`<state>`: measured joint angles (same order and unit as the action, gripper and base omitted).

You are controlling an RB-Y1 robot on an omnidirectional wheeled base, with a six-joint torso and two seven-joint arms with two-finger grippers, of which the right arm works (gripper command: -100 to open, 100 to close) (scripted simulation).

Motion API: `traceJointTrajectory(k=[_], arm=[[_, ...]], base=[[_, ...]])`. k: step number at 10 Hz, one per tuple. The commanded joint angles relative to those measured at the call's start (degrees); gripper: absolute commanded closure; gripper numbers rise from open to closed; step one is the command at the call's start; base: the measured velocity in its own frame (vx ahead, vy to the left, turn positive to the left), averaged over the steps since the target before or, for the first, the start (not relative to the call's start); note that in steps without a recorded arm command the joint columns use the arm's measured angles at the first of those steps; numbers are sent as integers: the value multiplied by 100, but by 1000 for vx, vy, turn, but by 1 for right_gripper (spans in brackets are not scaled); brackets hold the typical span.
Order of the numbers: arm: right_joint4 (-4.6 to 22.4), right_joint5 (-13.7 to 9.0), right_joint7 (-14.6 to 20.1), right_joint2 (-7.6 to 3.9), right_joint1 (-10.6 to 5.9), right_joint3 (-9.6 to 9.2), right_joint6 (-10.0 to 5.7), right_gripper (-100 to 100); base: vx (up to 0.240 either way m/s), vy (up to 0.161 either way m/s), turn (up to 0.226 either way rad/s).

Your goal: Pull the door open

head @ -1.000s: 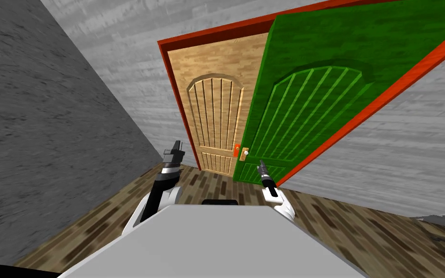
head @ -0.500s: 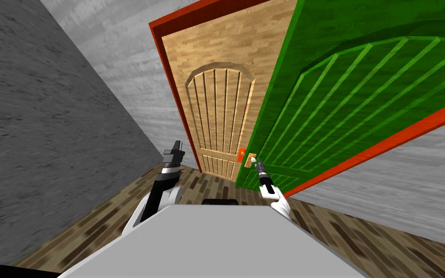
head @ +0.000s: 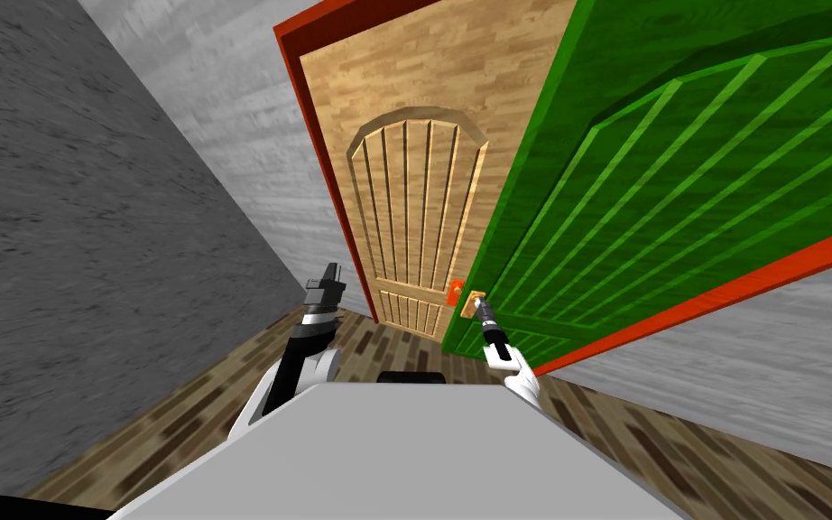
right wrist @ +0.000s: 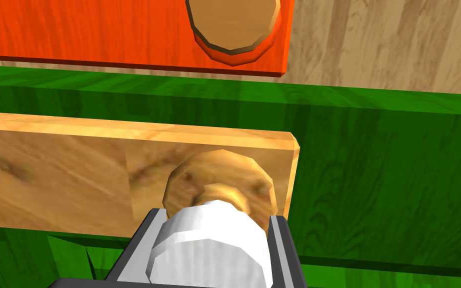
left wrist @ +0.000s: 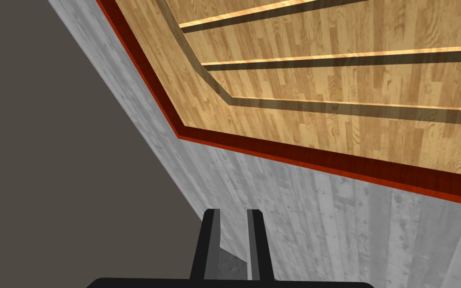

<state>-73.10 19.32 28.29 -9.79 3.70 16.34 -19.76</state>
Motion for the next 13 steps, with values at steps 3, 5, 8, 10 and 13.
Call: traceJointTrajectory(k=[3,5,8,10,13], arm=[[4,-4,4,-1,12,9,4,100],[39,-9,32,-67,134,65,16,100],[43,-7,110,-163,242,63,-1,100],[25,6,199,-238,296,-9,-38,100],[-165,85,369,-274,383,-230,-119,-100]], base=[[-8,0,-1],[-150,-50,-36],[-176,-25,-13],[-201,-56,15],[-202,-26,78]])
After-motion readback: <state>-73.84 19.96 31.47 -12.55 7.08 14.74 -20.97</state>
